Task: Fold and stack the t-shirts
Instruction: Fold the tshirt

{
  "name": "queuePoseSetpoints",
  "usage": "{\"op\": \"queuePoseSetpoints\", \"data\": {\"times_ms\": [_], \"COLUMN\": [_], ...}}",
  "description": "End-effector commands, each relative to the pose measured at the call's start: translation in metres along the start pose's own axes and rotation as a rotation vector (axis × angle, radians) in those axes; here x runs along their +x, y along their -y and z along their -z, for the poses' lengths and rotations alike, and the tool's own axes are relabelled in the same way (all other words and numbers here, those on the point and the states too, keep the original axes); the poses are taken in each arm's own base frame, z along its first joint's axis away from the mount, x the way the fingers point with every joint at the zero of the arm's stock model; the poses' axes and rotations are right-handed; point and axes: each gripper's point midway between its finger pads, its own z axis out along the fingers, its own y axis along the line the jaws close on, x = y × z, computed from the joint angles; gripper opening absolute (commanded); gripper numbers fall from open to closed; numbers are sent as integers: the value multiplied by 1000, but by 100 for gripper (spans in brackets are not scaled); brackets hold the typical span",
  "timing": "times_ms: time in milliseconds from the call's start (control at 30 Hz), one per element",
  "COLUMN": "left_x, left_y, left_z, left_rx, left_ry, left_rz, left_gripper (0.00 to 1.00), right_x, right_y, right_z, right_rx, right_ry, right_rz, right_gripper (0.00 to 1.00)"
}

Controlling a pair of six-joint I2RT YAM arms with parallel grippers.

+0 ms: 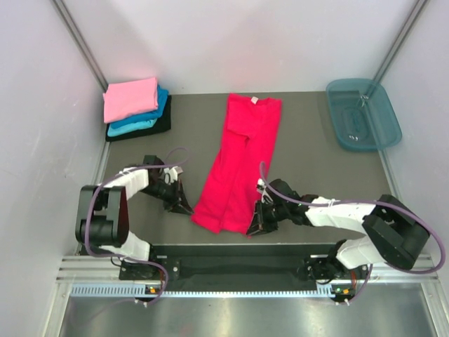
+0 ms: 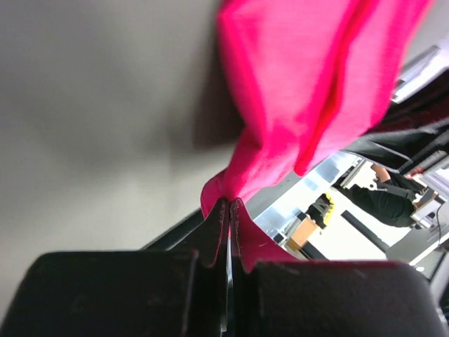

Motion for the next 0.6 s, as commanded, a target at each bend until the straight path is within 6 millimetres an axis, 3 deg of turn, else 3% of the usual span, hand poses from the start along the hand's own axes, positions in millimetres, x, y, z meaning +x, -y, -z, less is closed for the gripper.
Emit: {"op": "queuePoseSetpoints", "data": {"times_ms": [0, 133, 333, 567], "left_x": [6, 3, -18, -68], "left_y": [26, 41, 60, 95], "left_z": [13, 22, 33, 45], "left_rx": [96, 139, 173, 201], "left_ry": [26, 58, 89, 157], "left_rz": [-69, -96, -151, -262], "left_gripper": [0, 0, 0, 0], "right_x": [-9, -25, -49, -91], "right_y": [-12, -23, -31, -41], "right_z": [16, 35, 55, 75], "right_rx": [-44, -79, -107, -125], "right_ry": [24, 59, 112, 208], "right_rz": [60, 113, 148, 196], "right_gripper": [0, 0, 0, 0]}}
